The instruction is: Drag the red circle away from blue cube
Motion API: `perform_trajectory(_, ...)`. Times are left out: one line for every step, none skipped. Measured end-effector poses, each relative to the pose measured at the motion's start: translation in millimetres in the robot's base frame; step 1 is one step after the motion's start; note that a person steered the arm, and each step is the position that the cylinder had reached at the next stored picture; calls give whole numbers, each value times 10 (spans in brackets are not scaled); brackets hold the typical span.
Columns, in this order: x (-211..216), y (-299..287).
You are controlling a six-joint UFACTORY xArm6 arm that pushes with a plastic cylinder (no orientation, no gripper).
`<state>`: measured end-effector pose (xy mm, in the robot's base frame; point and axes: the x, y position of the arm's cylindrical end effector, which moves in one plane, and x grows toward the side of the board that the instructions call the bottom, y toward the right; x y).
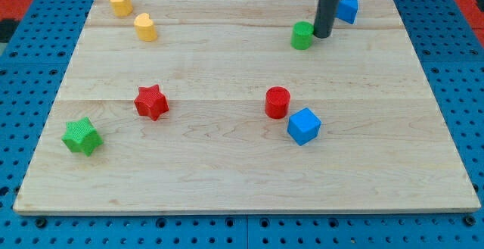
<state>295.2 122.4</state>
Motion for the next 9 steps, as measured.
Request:
perform_trajectory(32,-297)
perform_trajectory(463,294)
perform_trajectory(1176,503)
perform_trajectory(1696,391)
perform_trajectory(1843,-306)
perform_trajectory(1665,-819)
perform_trajectory(1434,-1210)
perform_trajectory(1176,-1473)
perform_trajectory(1266,-1499)
